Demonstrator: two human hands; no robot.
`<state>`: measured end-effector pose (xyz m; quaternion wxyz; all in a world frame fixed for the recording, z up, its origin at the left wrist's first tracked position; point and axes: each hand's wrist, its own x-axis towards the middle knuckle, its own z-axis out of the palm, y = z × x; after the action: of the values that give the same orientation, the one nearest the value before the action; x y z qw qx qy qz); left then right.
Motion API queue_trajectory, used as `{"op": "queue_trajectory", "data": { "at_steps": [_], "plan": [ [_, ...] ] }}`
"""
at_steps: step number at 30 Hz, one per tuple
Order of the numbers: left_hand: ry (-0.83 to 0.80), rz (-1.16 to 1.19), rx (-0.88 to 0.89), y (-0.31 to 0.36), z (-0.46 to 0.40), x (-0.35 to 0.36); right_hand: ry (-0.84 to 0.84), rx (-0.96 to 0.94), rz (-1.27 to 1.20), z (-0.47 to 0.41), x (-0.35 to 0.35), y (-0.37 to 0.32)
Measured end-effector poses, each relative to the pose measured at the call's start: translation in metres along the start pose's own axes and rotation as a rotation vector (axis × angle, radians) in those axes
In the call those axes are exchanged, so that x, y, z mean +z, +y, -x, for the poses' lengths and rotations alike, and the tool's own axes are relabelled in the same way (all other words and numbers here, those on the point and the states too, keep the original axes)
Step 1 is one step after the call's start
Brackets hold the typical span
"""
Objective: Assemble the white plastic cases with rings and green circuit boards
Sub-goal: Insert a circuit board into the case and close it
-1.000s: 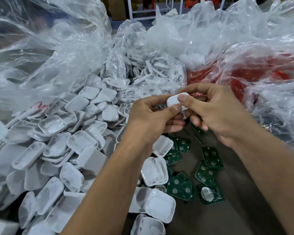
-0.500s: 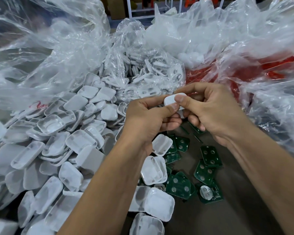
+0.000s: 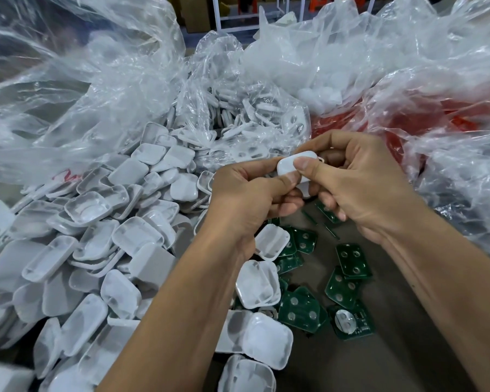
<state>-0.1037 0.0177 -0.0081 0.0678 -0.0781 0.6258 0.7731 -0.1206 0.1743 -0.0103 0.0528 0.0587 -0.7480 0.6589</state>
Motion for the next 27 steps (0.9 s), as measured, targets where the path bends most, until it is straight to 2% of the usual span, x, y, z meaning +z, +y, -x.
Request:
{"op": "queue_trajectory", "data": {
  "at_steps": [2, 5, 8, 10, 12, 15, 17, 20, 27],
  "plan": [
    [0.019, -0.189, 0.117, -0.001, -0.001, -0.001, 0.048, -0.020, 0.014, 0.000, -0.001, -0.001],
    [0.111, -0.601, 0.459, -0.004, -0.004, -0.004, 0.107, 0.000, -0.034, 0.000, -0.001, -0.001],
    [0.094, -0.668, 0.614, -0.007, -0.004, -0.002, 0.108, 0.046, -0.123, 0.001, -0.002, -0.004],
    [0.047, -0.566, 0.543, -0.008, -0.004, 0.000, 0.032, 0.067, -0.198, 0.001, -0.007, -0.009],
    [-0.002, -0.339, 0.386, -0.008, -0.003, 0.002, -0.043, 0.098, -0.266, -0.001, -0.014, -0.012],
    [-0.071, 0.025, 0.145, -0.004, -0.002, 0.003, -0.065, 0.105, -0.238, -0.004, -0.020, -0.011],
    [-0.118, 0.137, 0.053, -0.002, -0.001, 0.001, -0.084, 0.086, -0.207, -0.006, -0.020, -0.008],
    [-0.143, 0.178, 0.005, 0.001, 0.000, 0.000, -0.090, 0.073, -0.219, -0.007, -0.019, -0.004],
    [-0.041, 0.167, 0.048, 0.002, -0.003, -0.004, -0.083, -0.040, -0.176, -0.006, -0.011, 0.000]
  ]
}}
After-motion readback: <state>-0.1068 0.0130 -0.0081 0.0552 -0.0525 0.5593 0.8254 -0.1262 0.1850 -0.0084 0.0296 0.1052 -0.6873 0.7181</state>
